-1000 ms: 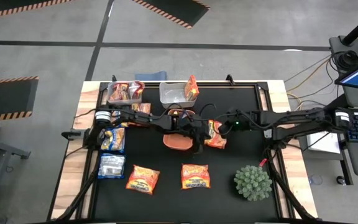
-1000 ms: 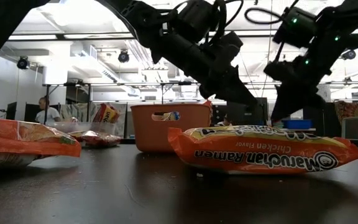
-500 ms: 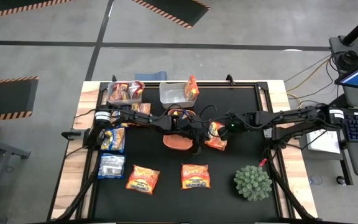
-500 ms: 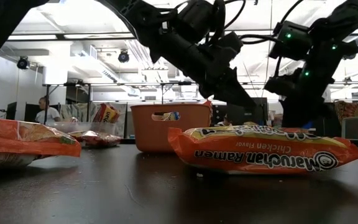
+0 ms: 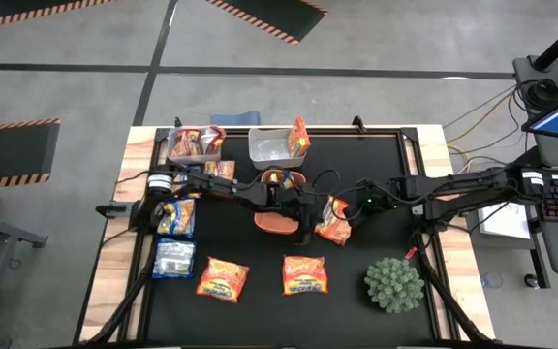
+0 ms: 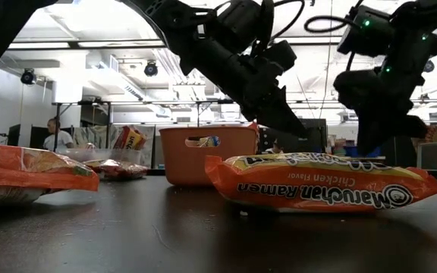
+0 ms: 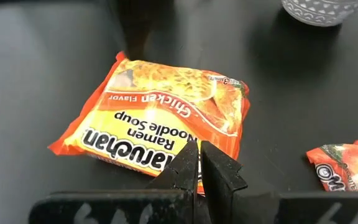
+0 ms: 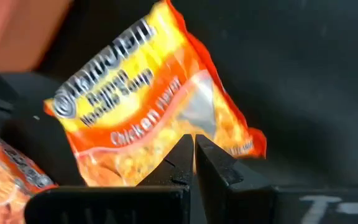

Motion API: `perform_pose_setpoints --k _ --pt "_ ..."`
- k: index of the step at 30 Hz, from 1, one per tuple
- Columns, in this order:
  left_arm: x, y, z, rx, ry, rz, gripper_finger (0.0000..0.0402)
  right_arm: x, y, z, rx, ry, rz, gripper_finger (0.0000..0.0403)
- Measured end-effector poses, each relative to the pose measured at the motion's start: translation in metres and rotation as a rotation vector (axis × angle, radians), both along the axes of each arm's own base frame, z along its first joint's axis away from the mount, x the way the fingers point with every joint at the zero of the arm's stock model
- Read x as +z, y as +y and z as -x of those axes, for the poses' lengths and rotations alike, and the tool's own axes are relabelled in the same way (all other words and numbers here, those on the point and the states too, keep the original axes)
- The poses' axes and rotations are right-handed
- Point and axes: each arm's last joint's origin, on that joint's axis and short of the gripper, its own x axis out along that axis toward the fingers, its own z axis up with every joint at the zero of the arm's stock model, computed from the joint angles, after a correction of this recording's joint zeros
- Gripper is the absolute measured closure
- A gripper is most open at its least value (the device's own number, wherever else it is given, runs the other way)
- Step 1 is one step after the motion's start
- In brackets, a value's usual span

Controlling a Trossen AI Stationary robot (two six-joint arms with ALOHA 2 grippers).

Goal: Sort Maruchan noodles
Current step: Put the orange bag into the white bin

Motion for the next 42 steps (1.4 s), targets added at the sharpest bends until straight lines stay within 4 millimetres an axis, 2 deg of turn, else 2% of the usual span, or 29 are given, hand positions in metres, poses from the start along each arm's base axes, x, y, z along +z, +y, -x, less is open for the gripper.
perform_pose_setpoints --k 7,14,19,22,25,31,36,42 --pt "0.003 -0.006 0.001 -0.027 -0.007 -0.018 0.0402 0.005 -0.003 -0.014 0.112 -0.11 0.134 0.0394" --pt "0.02 -0.007 0.004 -0.03 -0.051 -0.021 0.0402 -0.008 -0.007 -0.042 0.197 -0.198 0.231 0.0394" --pt "0.026 -0.007 0.005 -0.031 -0.06 -0.025 0.0402 -0.026 -0.013 -0.05 0.184 -0.116 0.254 0.0394" --pt "0.025 -0.007 0.006 -0.033 -0.053 -0.028 0.0402 -0.029 -0.019 -0.052 0.093 -0.059 0.298 0.0394" --pt "0.025 -0.007 0.006 -0.033 -0.053 -0.029 0.0402 -0.029 -0.026 -0.05 0.003 -0.028 0.314 0.0394" --pt "0.022 -0.007 0.005 -0.045 -0.045 -0.043 0.0402 -0.013 -0.025 -0.039 0.001 -0.044 0.314 0.0394" --pt "0.012 -0.007 0.002 -0.035 -0.03 -0.05 0.0402 0.003 -0.021 -0.016 -0.006 -0.008 0.283 0.0394" --pt "0.003 -0.008 -0.003 0.084 -0.018 -0.152 0.0402 0.018 -0.016 0.01 -0.034 0.021 0.247 0.0394"
